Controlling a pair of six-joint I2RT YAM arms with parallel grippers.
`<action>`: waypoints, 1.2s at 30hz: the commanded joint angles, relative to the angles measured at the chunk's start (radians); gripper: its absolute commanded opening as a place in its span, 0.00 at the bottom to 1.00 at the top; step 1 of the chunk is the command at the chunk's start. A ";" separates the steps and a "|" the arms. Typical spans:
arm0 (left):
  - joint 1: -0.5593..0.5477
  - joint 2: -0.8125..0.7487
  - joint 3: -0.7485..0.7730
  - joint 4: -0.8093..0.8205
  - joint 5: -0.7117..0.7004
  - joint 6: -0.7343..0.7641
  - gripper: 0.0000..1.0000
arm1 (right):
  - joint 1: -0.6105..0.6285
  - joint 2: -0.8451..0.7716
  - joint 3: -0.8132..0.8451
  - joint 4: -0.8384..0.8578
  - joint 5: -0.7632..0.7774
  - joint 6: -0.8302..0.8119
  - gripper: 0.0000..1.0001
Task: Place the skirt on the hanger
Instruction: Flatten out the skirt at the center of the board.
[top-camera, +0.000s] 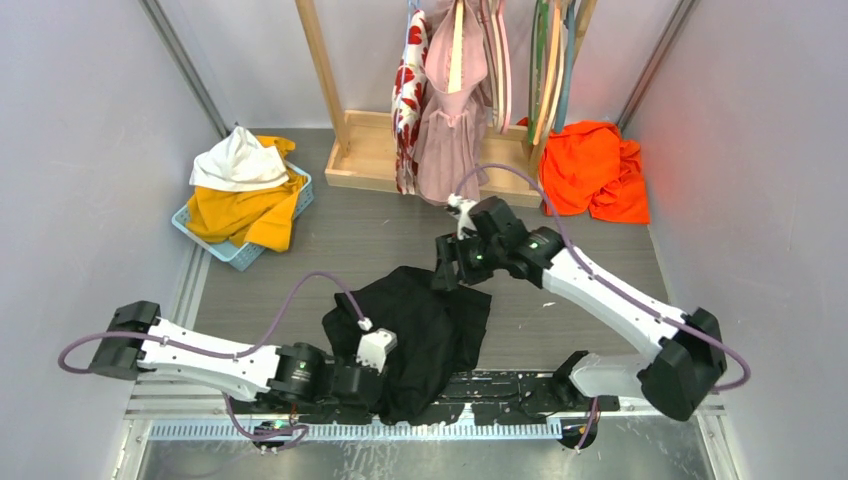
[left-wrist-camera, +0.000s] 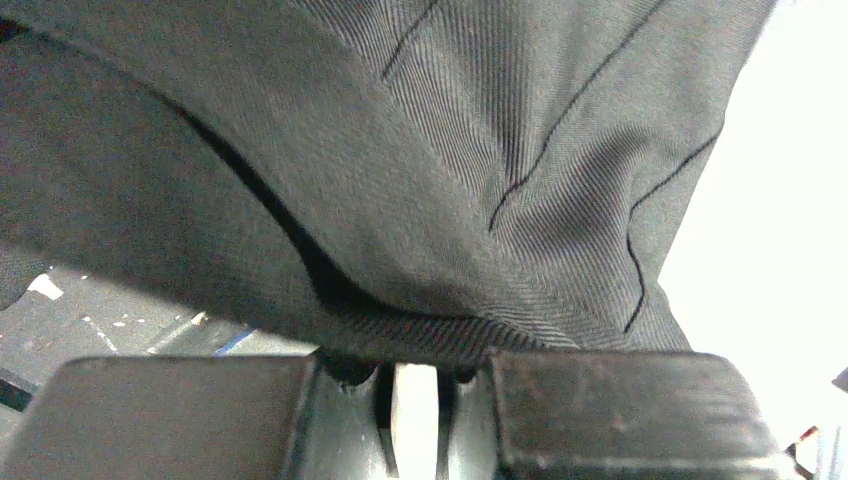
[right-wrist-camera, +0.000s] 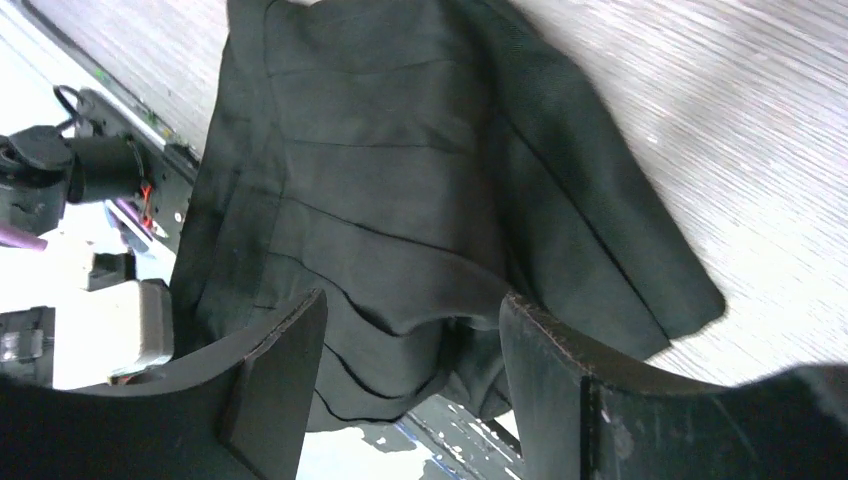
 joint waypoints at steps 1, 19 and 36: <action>-0.136 -0.063 -0.023 0.032 -0.343 -0.182 0.13 | 0.089 0.104 0.136 0.044 0.040 -0.049 0.69; -0.439 0.093 0.163 -0.622 -0.661 -0.972 0.09 | 0.250 0.885 0.863 -0.213 -0.124 -0.194 0.74; -0.438 0.035 0.109 -0.532 -0.670 -0.935 0.06 | 0.331 1.173 1.021 -0.282 -0.013 -0.236 0.35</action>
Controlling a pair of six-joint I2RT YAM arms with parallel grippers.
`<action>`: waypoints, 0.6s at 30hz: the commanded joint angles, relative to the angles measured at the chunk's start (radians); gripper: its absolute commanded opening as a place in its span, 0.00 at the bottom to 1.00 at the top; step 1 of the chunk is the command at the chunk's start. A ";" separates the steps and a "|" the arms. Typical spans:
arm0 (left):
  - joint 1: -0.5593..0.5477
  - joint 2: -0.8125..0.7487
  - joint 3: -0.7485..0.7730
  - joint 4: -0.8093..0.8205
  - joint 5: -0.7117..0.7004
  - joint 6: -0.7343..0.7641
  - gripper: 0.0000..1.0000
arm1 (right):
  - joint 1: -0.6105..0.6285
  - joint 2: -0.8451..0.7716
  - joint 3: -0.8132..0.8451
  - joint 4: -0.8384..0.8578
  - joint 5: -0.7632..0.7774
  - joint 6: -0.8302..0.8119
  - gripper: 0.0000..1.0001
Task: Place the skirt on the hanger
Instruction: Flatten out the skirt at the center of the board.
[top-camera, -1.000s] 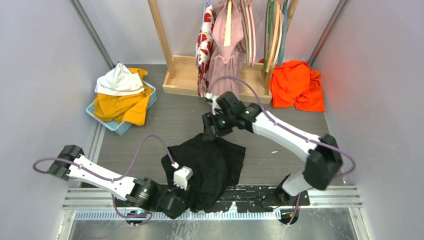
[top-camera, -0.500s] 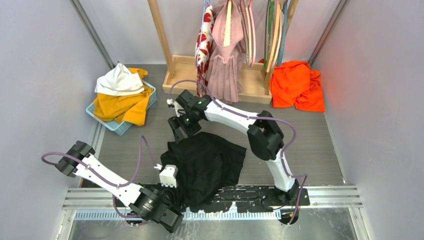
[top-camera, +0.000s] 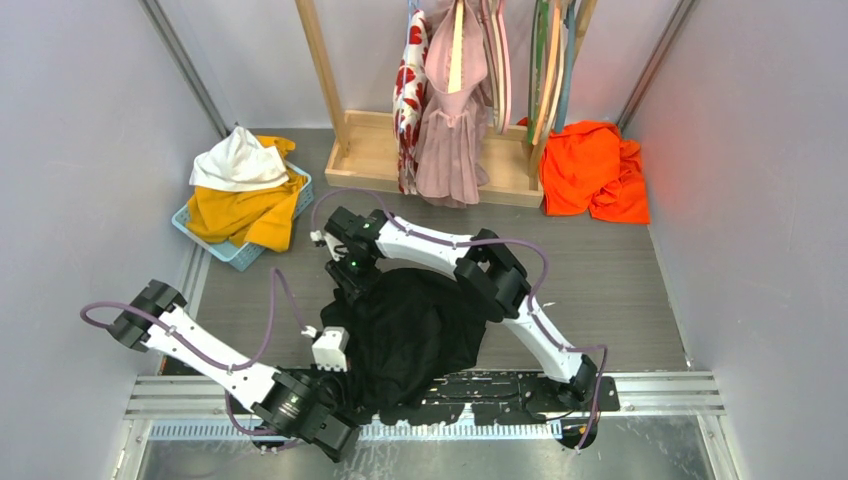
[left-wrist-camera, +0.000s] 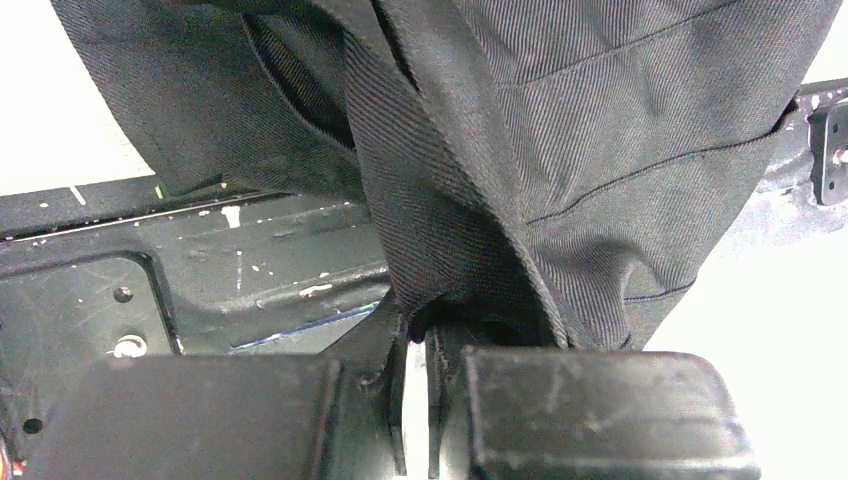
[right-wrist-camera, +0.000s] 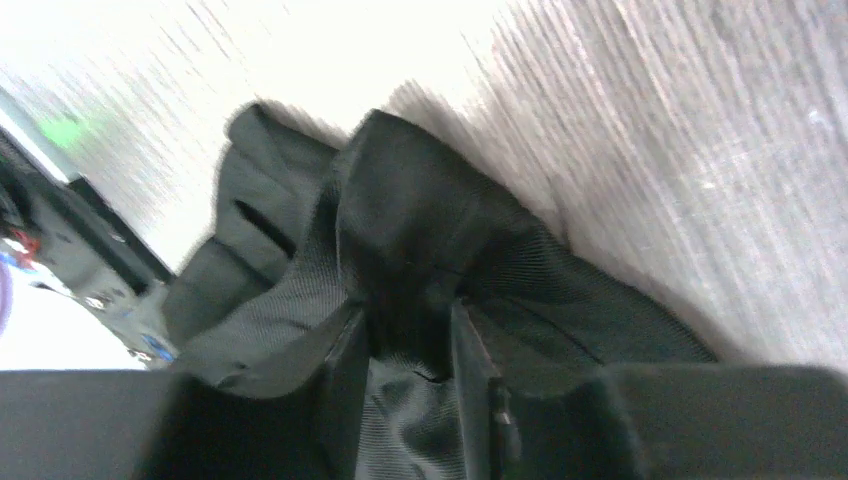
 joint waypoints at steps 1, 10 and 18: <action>-0.004 0.000 0.016 -0.026 -0.057 -0.060 0.06 | -0.007 -0.004 -0.007 -0.032 0.067 0.001 0.15; -0.003 -0.096 0.077 -0.206 -0.128 -0.096 0.06 | -0.096 -0.504 -0.283 0.061 0.180 0.042 0.01; 0.091 -0.255 0.155 -0.371 -0.258 0.001 0.07 | -0.207 -0.873 -0.397 0.099 0.277 0.096 0.01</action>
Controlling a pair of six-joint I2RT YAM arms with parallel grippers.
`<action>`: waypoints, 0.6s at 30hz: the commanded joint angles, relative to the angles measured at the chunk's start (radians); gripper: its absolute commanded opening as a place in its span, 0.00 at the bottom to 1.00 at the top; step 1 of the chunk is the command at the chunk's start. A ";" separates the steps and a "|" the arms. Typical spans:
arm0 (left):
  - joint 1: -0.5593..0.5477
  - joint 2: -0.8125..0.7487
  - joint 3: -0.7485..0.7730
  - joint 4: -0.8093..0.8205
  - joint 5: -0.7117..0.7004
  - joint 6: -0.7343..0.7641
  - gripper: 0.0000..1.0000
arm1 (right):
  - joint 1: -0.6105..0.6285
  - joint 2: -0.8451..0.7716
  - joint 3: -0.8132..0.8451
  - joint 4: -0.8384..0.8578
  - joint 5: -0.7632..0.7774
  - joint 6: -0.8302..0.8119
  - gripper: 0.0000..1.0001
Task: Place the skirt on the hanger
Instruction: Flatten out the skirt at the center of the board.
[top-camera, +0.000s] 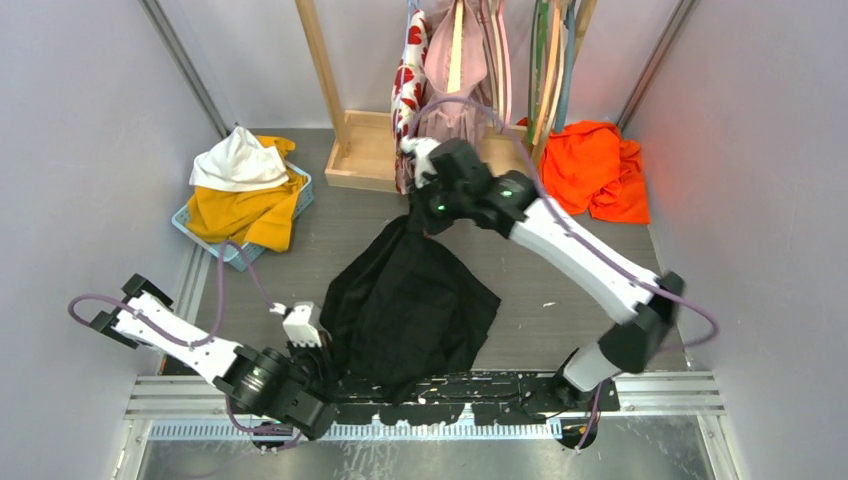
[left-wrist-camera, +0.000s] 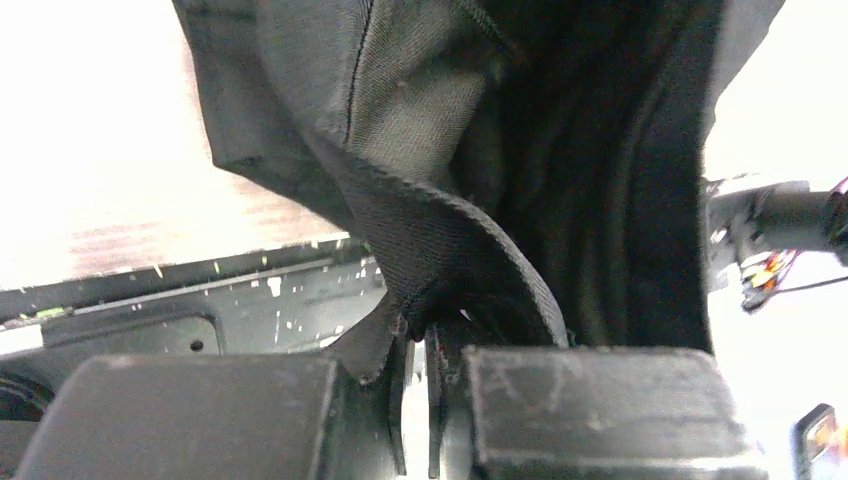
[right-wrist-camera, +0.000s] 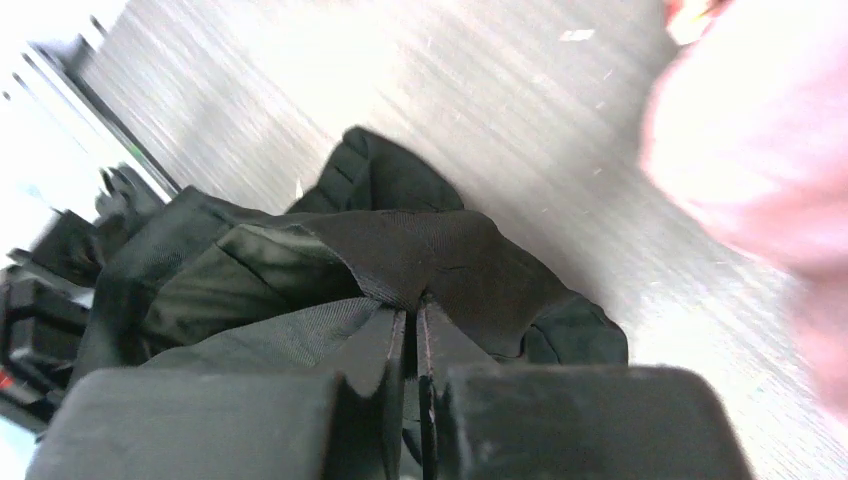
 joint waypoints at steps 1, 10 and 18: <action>0.103 -0.085 0.112 -0.137 -0.165 0.077 0.08 | -0.055 -0.160 -0.049 0.074 0.075 0.056 0.01; 0.700 -0.099 0.327 0.285 0.087 1.006 0.09 | -0.137 -0.094 0.133 0.190 -0.066 0.088 0.01; 1.333 0.005 0.475 0.470 0.467 1.398 0.09 | -0.166 0.116 0.471 0.217 -0.093 0.112 0.01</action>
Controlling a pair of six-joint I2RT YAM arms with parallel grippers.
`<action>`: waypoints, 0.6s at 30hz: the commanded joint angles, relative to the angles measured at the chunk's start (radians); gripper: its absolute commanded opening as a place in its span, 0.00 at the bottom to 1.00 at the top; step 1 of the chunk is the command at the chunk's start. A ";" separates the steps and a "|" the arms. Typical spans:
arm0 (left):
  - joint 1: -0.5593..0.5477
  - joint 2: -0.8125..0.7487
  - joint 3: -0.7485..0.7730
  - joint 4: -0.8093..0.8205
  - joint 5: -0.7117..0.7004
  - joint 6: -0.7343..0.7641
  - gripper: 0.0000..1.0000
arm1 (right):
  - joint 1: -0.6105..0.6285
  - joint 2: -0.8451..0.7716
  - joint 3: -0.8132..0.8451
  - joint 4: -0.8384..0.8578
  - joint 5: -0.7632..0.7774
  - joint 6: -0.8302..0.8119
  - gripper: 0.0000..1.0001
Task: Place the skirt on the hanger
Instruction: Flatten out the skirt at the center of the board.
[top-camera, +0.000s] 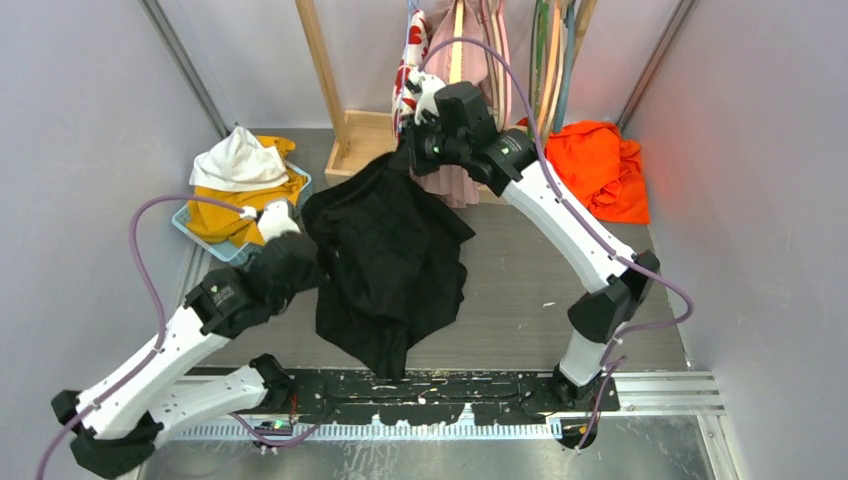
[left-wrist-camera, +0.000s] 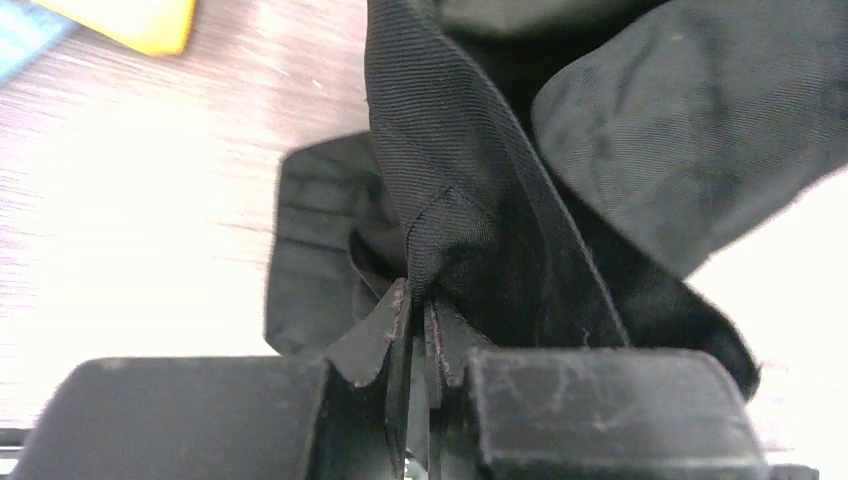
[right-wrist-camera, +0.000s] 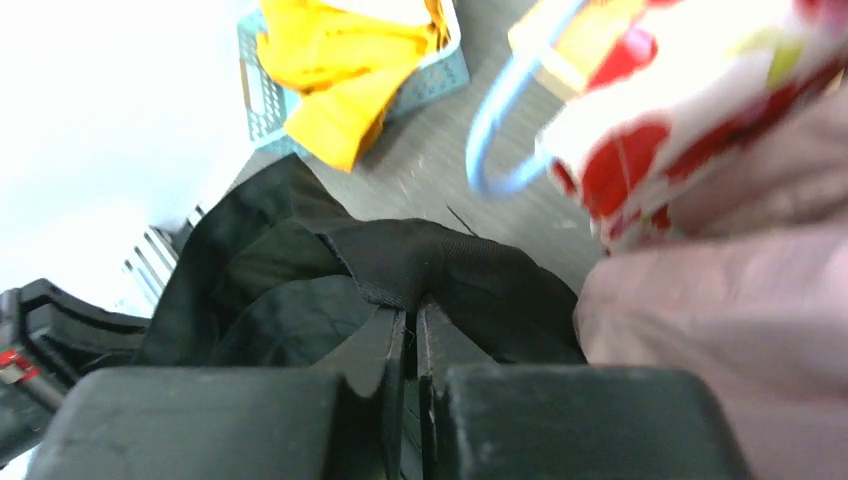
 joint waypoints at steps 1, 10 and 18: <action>0.270 0.029 0.150 0.153 0.226 0.320 0.09 | -0.020 0.067 0.242 0.106 -0.038 0.037 0.01; 0.417 0.135 0.516 0.183 0.390 0.444 0.08 | -0.020 -0.018 0.149 0.221 -0.032 0.093 0.01; 0.405 0.007 0.062 0.361 0.673 0.346 0.08 | -0.019 -0.381 -0.650 0.530 -0.002 0.176 0.01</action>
